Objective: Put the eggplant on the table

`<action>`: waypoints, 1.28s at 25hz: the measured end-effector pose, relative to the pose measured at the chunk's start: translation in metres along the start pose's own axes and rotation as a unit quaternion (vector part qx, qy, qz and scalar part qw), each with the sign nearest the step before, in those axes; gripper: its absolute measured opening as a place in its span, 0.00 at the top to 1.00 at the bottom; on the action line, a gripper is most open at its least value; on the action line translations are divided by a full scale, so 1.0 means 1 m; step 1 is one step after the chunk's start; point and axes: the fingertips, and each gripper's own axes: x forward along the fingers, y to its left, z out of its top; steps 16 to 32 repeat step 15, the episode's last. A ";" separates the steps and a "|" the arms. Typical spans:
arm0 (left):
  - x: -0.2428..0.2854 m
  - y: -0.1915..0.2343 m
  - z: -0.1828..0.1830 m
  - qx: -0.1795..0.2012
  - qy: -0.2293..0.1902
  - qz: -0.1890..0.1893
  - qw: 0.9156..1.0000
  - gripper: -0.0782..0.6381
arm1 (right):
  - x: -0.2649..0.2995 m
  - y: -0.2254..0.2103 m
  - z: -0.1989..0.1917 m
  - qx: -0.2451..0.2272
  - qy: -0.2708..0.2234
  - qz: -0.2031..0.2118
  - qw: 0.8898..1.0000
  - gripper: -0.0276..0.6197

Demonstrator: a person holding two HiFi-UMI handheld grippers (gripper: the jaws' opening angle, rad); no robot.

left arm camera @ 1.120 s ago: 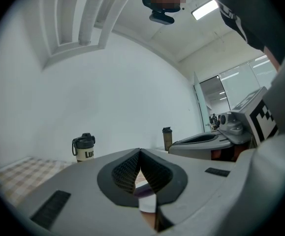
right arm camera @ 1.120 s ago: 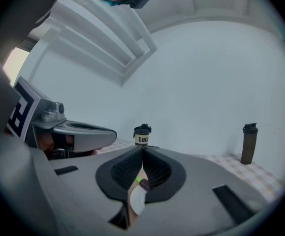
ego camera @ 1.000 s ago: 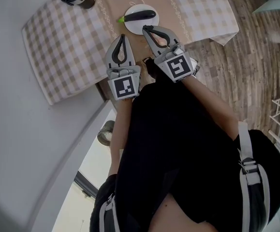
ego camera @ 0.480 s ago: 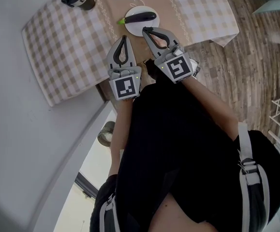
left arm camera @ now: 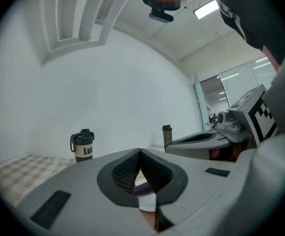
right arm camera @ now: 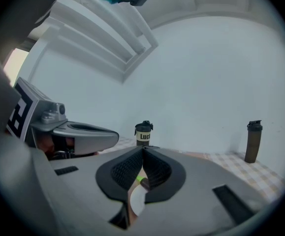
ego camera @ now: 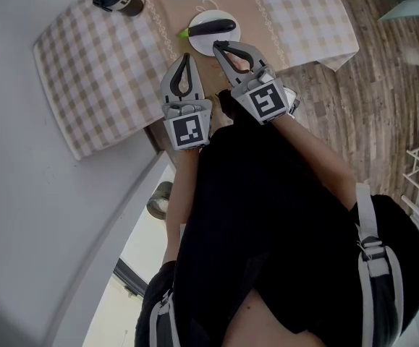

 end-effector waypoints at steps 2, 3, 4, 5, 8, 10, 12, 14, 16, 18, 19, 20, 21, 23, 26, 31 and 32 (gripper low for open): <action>0.000 0.002 0.000 -0.001 0.000 0.003 1.000 0.90 | 0.002 0.001 0.000 0.001 0.002 0.003 1.000 0.95; 0.000 0.003 0.000 -0.001 0.001 0.004 1.000 0.90 | 0.003 0.002 -0.001 0.000 0.002 0.005 1.000 0.95; 0.000 0.004 0.000 -0.001 0.001 0.005 1.000 0.90 | 0.004 0.002 -0.001 0.000 0.002 0.006 1.000 0.95; 0.000 0.005 0.000 -0.001 0.000 0.006 1.000 0.90 | 0.005 0.002 -0.002 0.000 0.003 0.008 1.000 0.95; 0.001 0.007 -0.001 -0.001 0.002 0.008 1.000 0.90 | 0.007 0.003 -0.002 0.000 0.006 0.011 1.000 0.95; 0.002 0.008 -0.002 -0.001 0.003 0.008 1.000 0.90 | 0.009 0.002 -0.002 0.002 0.007 0.011 1.000 0.95; 0.004 0.009 -0.004 -0.002 0.004 0.009 1.000 0.90 | 0.011 0.001 -0.003 0.003 0.007 0.012 1.000 0.95; 0.006 0.010 -0.005 -0.004 0.004 0.009 1.000 0.90 | 0.013 -0.001 -0.003 0.002 0.006 0.012 1.000 0.95; 0.007 0.010 -0.005 -0.004 0.005 0.008 1.000 0.90 | 0.013 -0.002 -0.003 0.002 0.006 0.011 1.000 0.95; 0.007 0.010 -0.005 -0.004 0.005 0.008 1.000 0.90 | 0.013 -0.002 -0.003 0.002 0.006 0.011 1.000 0.95; 0.007 0.010 -0.005 -0.004 0.005 0.008 1.000 0.90 | 0.013 -0.002 -0.003 0.002 0.006 0.011 1.000 0.95; 0.007 0.010 -0.005 -0.004 0.005 0.008 1.000 0.90 | 0.013 -0.002 -0.003 0.002 0.006 0.011 1.000 0.95; 0.007 0.010 -0.005 -0.004 0.005 0.008 1.000 0.90 | 0.013 -0.002 -0.003 0.002 0.006 0.011 1.000 0.95; 0.007 0.010 -0.005 -0.004 0.005 0.008 1.000 0.90 | 0.013 -0.002 -0.003 0.002 0.006 0.011 1.000 0.95; 0.007 0.010 -0.005 -0.004 0.005 0.008 1.000 0.90 | 0.013 -0.002 -0.003 0.002 0.006 0.011 1.000 0.95; 0.007 0.010 -0.005 -0.004 0.005 0.008 1.000 0.90 | 0.013 -0.002 -0.003 0.002 0.006 0.011 1.000 0.95; 0.007 0.010 -0.005 -0.004 0.005 0.008 1.000 0.90 | 0.013 -0.002 -0.003 0.002 0.006 0.011 1.000 0.95</action>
